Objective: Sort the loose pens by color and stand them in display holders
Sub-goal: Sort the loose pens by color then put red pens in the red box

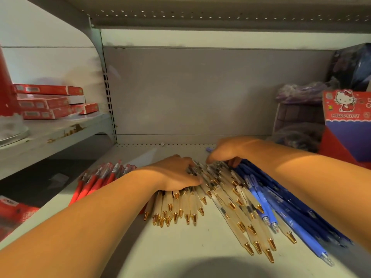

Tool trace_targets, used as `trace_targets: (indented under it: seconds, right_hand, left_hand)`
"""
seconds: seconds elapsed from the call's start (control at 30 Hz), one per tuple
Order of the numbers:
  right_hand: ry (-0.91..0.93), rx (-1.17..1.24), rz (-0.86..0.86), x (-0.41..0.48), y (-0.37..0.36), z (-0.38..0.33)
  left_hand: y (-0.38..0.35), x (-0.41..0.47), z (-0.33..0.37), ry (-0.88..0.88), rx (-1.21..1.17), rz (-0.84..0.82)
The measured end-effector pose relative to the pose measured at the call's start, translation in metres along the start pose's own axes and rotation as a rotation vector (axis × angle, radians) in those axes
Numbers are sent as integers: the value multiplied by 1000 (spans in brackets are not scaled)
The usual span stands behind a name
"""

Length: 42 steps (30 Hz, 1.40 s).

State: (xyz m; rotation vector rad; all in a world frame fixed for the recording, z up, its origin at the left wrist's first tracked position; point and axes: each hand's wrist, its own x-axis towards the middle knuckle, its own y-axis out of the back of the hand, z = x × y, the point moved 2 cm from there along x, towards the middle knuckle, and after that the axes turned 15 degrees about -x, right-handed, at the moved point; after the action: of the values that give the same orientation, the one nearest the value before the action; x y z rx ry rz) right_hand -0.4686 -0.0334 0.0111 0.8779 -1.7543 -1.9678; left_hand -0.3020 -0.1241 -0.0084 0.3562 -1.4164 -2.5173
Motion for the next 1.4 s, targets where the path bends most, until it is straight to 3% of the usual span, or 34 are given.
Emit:
trace_targets:
  seconds: [0.37,0.53,0.63,0.97,1.13,1.3,1.4]
  right_hand:
    - [-28,-92,-147,-10,-2,-18]
    - [71,-77,-241,-13,-5,-36]
    - [50,-70,-148,-5,-6,-33]
    - [-8,363,157,7,20,8]
    - [10,516,152,-9,35,18]
    - [69,659,40,-33,31,0]
    - [150,707,-124,-49,21,-20]
  left_hand:
    - [-1,1,-2,11,21,-37]
    - [-2,0,-3,18,-13,-43]
    - [-2,-2,-1,12,-45,-80]
    - [2,-7,0,-8,-28,-79]
    - [8,-11,4,-47,-7,36]
    - [9,-9,22,-90,-316,194]
    - [14,-6,30,-22,-556,277]
